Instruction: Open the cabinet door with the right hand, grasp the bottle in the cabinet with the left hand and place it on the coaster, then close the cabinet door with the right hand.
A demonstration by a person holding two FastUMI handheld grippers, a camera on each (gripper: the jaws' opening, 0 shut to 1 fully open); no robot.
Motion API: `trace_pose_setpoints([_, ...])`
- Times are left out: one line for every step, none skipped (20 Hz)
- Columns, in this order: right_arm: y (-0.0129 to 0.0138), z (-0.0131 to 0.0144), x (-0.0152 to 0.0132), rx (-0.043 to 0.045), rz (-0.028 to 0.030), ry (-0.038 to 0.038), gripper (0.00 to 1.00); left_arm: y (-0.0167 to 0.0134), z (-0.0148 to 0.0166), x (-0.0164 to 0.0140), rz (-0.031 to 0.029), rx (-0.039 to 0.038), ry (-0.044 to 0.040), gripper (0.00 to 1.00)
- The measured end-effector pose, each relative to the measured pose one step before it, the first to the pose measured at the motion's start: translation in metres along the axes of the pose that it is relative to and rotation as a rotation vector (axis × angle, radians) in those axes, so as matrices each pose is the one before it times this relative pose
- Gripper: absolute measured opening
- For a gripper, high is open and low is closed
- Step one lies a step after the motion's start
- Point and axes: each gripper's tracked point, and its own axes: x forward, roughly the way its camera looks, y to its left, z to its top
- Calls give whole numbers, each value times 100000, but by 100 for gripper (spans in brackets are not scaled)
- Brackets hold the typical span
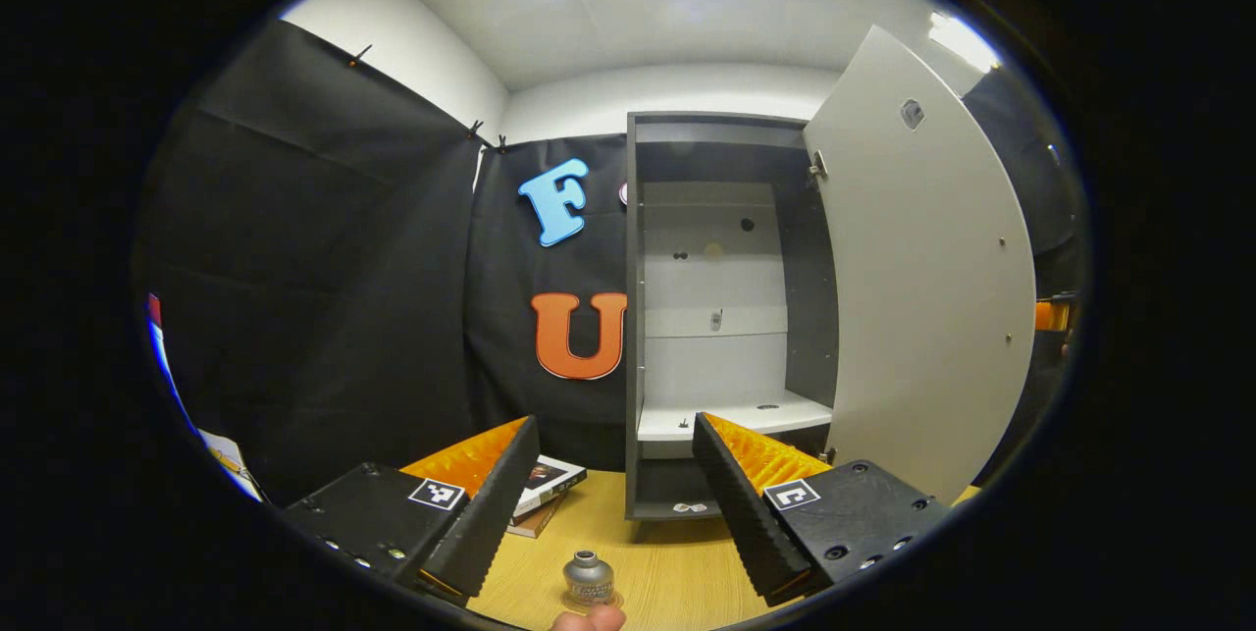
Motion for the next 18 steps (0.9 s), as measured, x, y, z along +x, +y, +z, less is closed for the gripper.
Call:
trace_pose_setpoints([382,56,110,-392,739,52,92,47,-172,-182,157,18,423,95])
trace_pose_setpoints([50,132,3,-746,545,-826,92,-43,-150,-95,-97,-145,313,95])
trace_pose_setpoints([79,95,-24,-733,-27,-514,90,10,-38,-137,38,-94,181,95])
trace_pose_setpoints([-26,16,-48,-435,-55,-463,91,12,-131,-152,-16,269,226,95])
trace_pose_setpoints([46,-19,136,-299,177,145,91,28,-77,-53,-53,257,-230,95])
trace_pose_setpoints([227,-63,114,88,490,334,91,-68,41,-36,-376,291,-194,95])
trace_pose_setpoints([288,-62,6,591,873,313,90,-108,-40,-63,-353,380,78,95])
trace_pose_setpoints([372,-59,8,676,1091,175,90,-78,-13,-92,-141,378,168,95])
trace_pose_setpoints([671,-54,-66,458,1629,143,89,-100,-151,7,-427,300,-4,95])
trace_pose_setpoints([1008,-57,-205,397,1872,-195,89,-109,-146,-20,-154,131,98,95])
trace_pose_setpoints([1009,-68,-199,212,1830,-1,89,-67,-216,-86,-291,-30,201,95])
trace_pose_setpoints([1002,-163,3,52,2024,-228,89,-194,-183,-87,-687,-81,131,95])
trace_pose_setpoints([1047,-70,109,-133,2226,109,89,-126,-238,2,-562,39,83,95])
trace_pose_setpoints([1017,-63,190,-96,2267,54,89,-15,-180,-100,-394,177,340,95])
trace_pose_setpoints([1120,-86,253,-130,2385,289,89,9,-238,-92,-436,129,464,95])
trace_pose_setpoints([1114,-100,420,-84,2577,272,89,20,-167,-81,-118,-55,474,95])
trace_pose_setpoints([1094,-52,373,-37,2484,235,89,104,-255,-98,43,-73,158,95])
trace_pose_setpoints([902,-28,429,173,2189,-82,89,93,-119,-151,70,-132,180,95])
